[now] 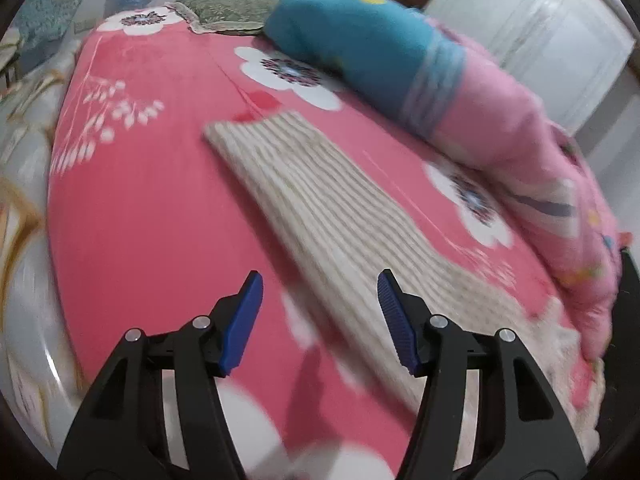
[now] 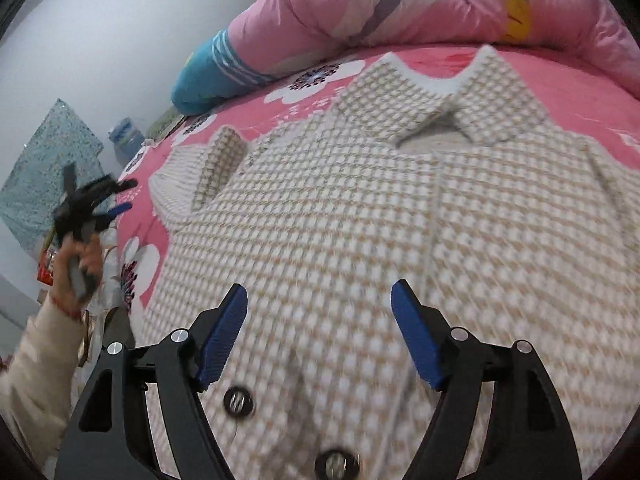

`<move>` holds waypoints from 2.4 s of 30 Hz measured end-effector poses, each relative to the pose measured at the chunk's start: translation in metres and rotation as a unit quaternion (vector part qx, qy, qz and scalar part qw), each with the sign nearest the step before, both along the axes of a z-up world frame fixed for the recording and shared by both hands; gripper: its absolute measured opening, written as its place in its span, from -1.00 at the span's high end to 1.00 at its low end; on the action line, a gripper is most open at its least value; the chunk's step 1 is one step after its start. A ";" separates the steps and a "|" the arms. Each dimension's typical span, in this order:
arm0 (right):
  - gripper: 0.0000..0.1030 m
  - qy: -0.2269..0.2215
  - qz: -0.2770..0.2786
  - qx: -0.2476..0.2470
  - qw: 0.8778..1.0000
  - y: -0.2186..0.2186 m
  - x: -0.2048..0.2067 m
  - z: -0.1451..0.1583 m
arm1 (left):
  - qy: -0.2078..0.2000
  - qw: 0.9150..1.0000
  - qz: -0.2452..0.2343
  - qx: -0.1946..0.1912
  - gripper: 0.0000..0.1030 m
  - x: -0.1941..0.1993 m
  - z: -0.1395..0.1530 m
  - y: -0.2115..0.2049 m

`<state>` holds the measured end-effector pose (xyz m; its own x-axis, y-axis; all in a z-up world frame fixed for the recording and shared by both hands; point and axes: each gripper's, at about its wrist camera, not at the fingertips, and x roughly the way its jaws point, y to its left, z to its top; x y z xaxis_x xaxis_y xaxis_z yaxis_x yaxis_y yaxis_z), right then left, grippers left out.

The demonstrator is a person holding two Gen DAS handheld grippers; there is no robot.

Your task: Fold large clothes

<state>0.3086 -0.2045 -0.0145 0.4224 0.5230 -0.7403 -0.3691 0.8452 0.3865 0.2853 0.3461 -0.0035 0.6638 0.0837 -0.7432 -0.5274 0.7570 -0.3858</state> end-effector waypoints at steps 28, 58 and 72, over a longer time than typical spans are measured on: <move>-0.41 -0.129 -0.049 0.082 0.987 -0.071 -0.086 0.069 | -0.148 0.913 -0.380 0.020 0.33 -0.030 0.171 -0.303; -0.10 0.204 -0.084 0.171 0.960 -0.060 -0.012 -0.030 | 0.030 0.941 -0.301 0.150 -0.85 -0.081 -0.051 -0.326; 0.84 -0.022 -0.068 0.104 0.992 -0.059 -0.021 0.087 | 0.034 0.939 -0.307 0.155 -0.85 -0.081 -0.052 -0.325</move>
<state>0.2873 -0.2638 0.0724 0.5296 0.5982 -0.6014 -0.2776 0.7922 0.5435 0.2046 0.0211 -0.0557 0.6099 -0.0800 -0.7885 0.0286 0.9965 -0.0790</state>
